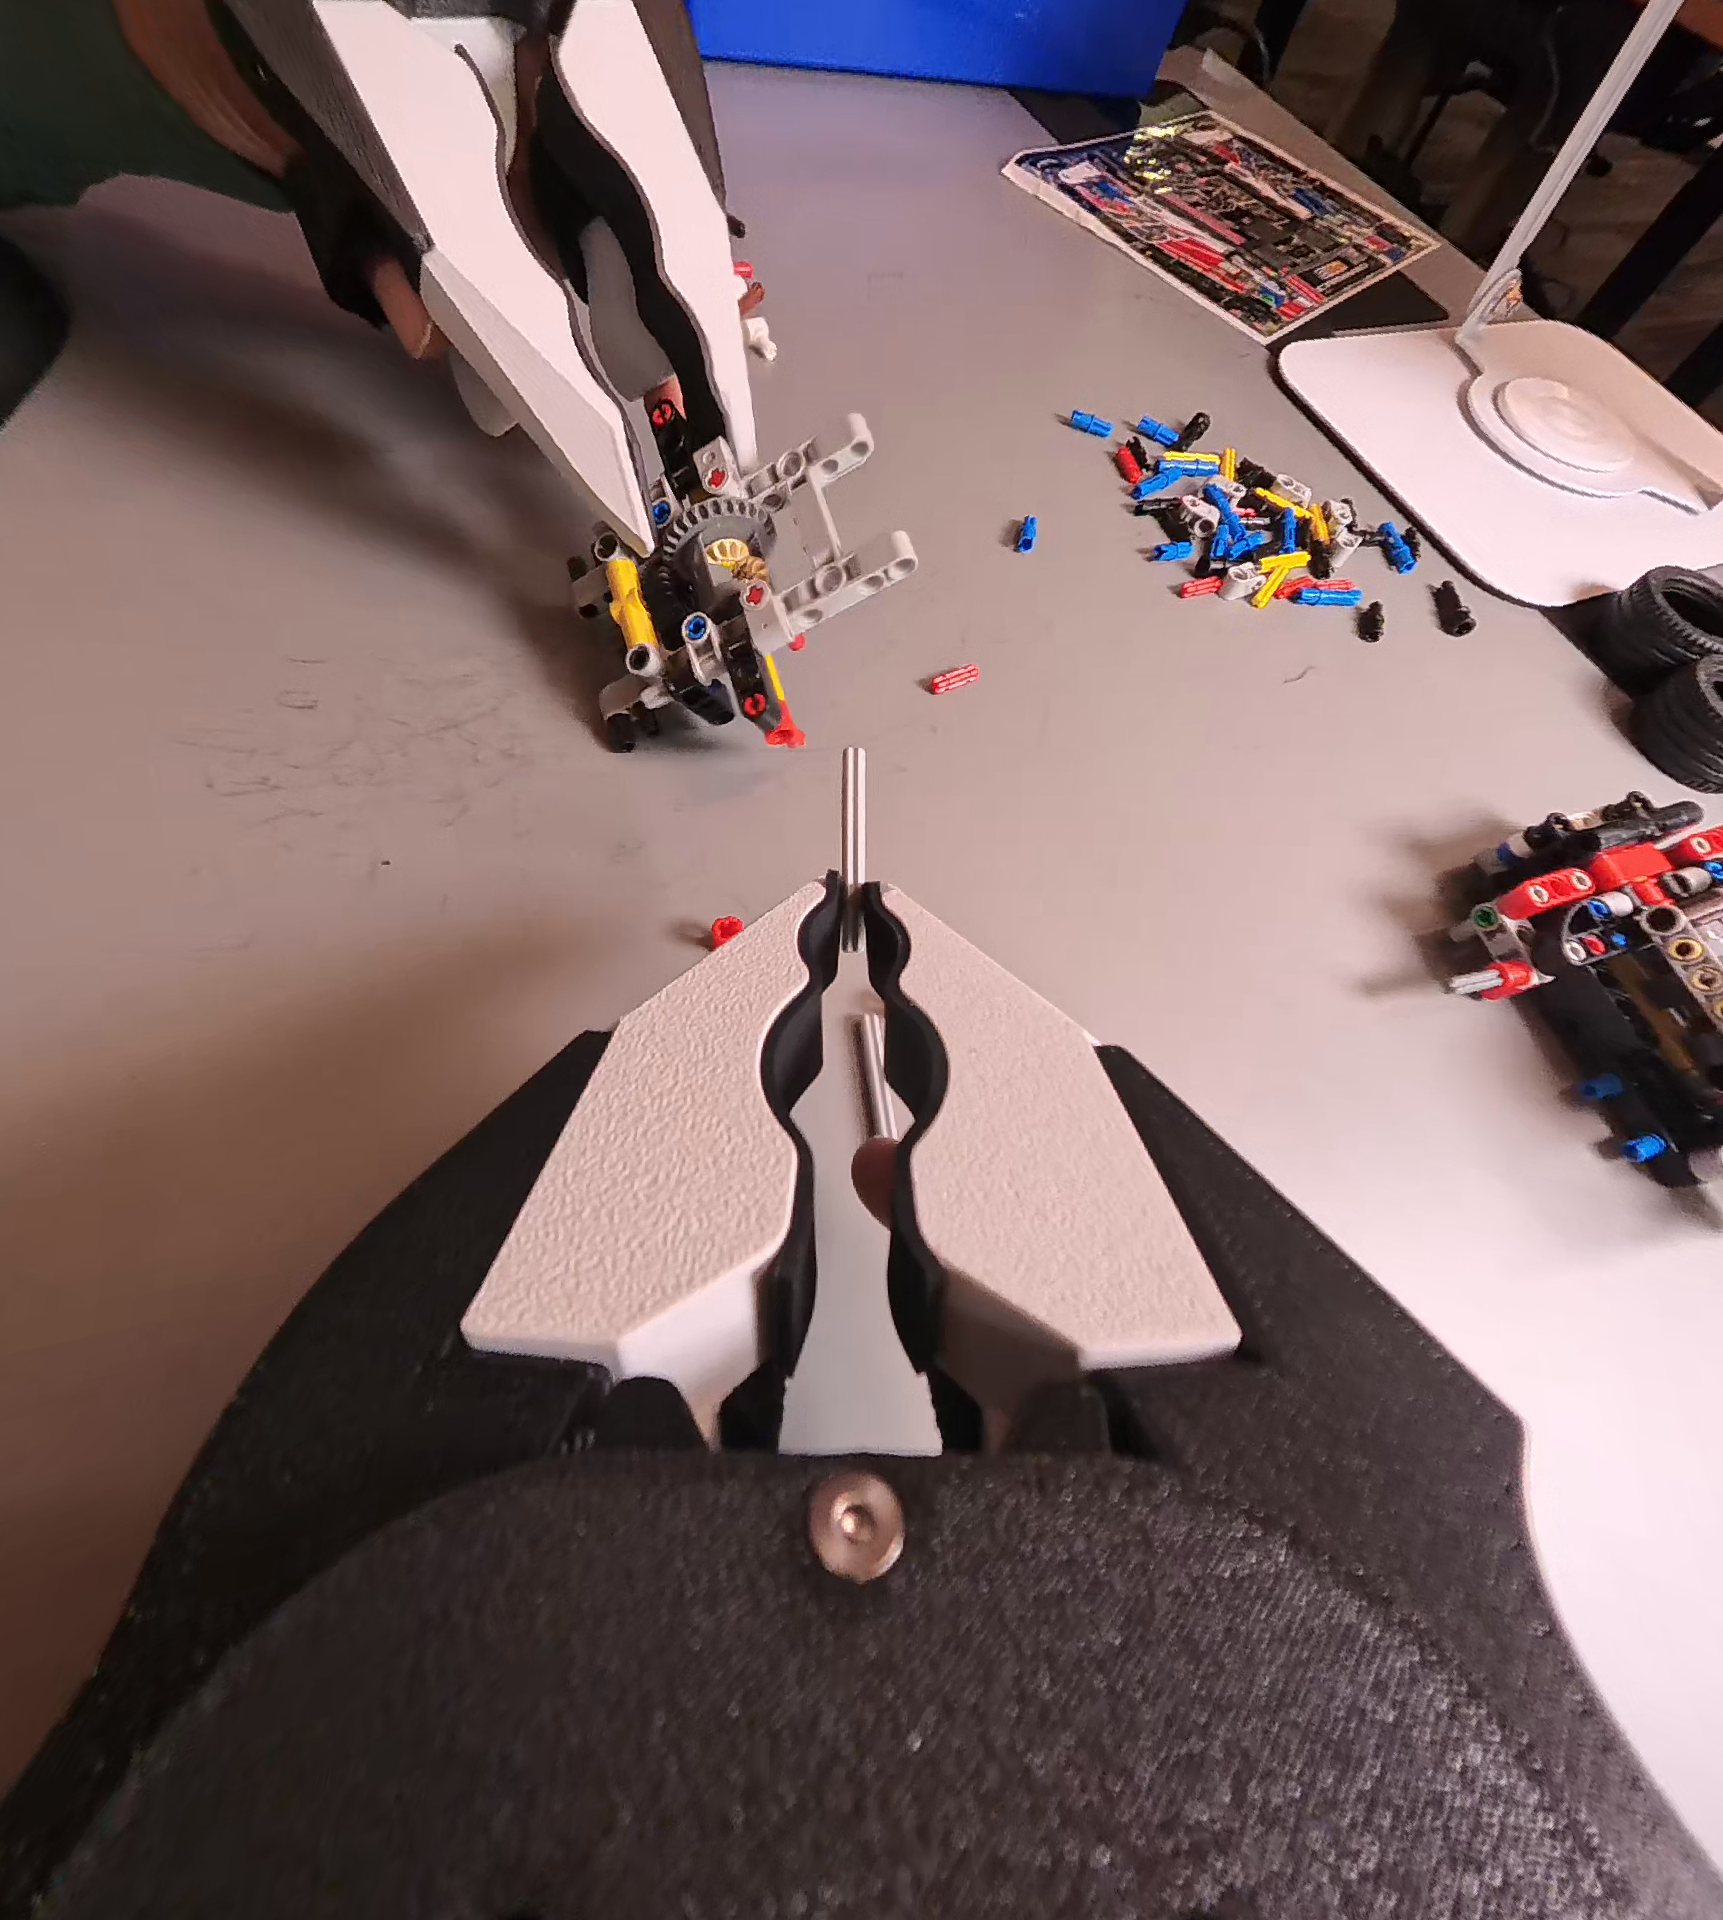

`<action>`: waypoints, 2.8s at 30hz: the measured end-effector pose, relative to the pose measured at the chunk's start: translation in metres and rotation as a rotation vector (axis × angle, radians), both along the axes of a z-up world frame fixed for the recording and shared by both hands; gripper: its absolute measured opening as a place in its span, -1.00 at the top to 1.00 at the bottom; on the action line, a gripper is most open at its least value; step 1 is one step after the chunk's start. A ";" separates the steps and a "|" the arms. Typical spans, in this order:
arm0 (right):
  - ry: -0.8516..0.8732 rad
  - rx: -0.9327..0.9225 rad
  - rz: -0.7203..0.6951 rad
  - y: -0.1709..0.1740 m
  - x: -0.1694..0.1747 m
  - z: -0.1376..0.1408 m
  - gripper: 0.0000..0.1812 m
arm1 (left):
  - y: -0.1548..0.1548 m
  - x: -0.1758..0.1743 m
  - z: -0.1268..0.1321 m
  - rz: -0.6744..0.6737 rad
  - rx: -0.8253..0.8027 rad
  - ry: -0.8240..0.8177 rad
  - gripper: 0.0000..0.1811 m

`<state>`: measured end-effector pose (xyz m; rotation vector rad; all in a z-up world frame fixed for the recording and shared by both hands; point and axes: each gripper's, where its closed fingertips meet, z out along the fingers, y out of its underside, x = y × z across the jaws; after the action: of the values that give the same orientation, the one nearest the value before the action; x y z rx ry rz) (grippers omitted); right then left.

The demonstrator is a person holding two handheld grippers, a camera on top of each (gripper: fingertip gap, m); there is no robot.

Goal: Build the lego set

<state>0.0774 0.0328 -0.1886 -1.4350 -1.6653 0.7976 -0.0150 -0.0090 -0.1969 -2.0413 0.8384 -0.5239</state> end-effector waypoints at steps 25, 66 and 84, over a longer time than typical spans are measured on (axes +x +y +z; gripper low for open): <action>-0.116 -0.009 0.055 -0.008 0.011 -0.014 0.97 | -0.009 -0.007 -0.013 0.001 -0.209 -0.161 0.67; -0.311 0.095 0.036 -0.003 0.030 -0.037 0.97 | -0.012 -0.033 -0.010 0.007 -0.191 -0.115 0.82; -0.279 0.103 0.036 -0.001 0.028 -0.036 0.97 | 0.015 0.053 -0.010 -0.230 -0.077 0.218 0.73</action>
<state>0.1051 0.0314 -0.2245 -1.4998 -1.9163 0.5394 0.0385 0.0063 -0.2065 -2.1109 1.2106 -0.4699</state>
